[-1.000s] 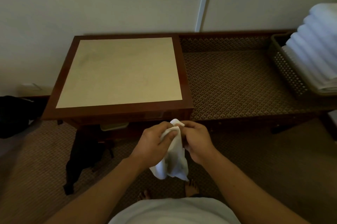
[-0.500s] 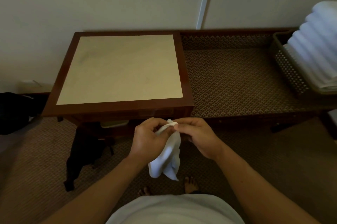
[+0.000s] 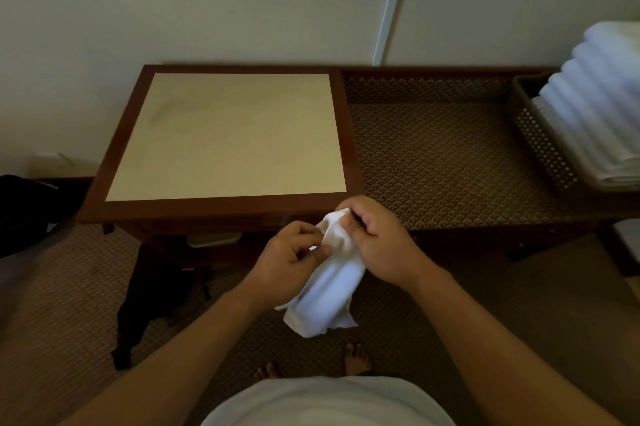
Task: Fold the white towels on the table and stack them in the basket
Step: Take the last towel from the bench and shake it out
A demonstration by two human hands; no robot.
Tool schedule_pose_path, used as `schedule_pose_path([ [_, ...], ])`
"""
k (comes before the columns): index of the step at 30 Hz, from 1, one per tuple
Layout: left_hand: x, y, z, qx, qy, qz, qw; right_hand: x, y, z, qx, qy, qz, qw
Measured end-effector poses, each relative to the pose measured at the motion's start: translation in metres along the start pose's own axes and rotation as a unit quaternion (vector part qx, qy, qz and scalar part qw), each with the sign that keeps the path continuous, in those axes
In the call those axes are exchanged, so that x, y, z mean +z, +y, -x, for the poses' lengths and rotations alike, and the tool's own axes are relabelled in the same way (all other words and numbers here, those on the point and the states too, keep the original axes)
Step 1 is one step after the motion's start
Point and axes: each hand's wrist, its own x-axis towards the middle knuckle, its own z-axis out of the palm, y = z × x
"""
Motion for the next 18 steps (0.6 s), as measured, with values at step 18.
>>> schedule_pose_path([
  [18,0.046,0.005,-0.022,0.093,0.094,-0.091,0.987,-0.022,-0.035,-0.012,-0.115,0.103,0.259,0.954],
])
